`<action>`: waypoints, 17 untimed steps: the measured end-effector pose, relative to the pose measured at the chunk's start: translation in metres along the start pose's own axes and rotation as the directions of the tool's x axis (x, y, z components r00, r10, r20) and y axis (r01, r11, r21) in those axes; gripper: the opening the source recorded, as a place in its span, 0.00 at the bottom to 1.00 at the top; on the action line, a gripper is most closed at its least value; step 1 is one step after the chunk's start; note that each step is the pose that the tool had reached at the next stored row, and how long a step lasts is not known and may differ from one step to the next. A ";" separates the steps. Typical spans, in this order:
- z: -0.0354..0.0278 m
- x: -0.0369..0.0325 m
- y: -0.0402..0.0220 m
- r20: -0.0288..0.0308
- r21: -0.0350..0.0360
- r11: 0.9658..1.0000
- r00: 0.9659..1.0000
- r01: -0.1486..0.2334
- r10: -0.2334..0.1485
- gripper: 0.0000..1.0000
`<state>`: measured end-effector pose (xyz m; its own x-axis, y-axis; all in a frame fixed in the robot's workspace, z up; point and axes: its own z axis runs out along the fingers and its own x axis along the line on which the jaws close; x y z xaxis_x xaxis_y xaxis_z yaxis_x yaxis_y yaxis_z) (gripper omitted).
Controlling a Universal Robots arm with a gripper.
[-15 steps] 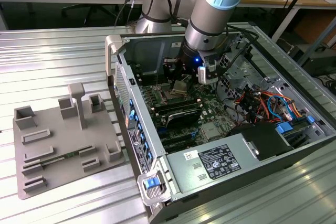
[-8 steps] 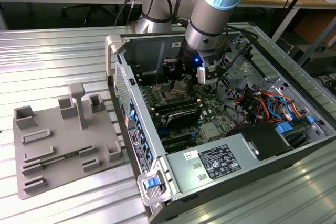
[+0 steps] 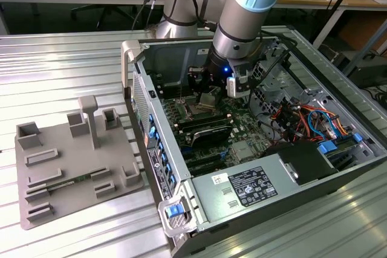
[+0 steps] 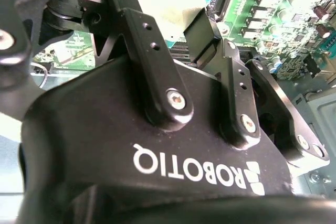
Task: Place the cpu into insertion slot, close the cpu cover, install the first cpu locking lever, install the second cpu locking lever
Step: 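Place the cpu into insertion slot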
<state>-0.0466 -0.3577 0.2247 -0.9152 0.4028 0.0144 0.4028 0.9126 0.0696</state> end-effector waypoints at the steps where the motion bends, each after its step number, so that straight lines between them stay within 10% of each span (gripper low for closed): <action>1: 0.0001 0.0000 0.0000 0.000 0.000 1.000 1.000 -0.002 0.002 0.55; 17: 0.0017 0.0000 -0.0001 0.003 0.001 1.000 1.000 -0.031 0.031 0.55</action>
<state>-0.0466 -0.3576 0.2230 -0.9023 0.4309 0.0136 0.4308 0.8999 0.0677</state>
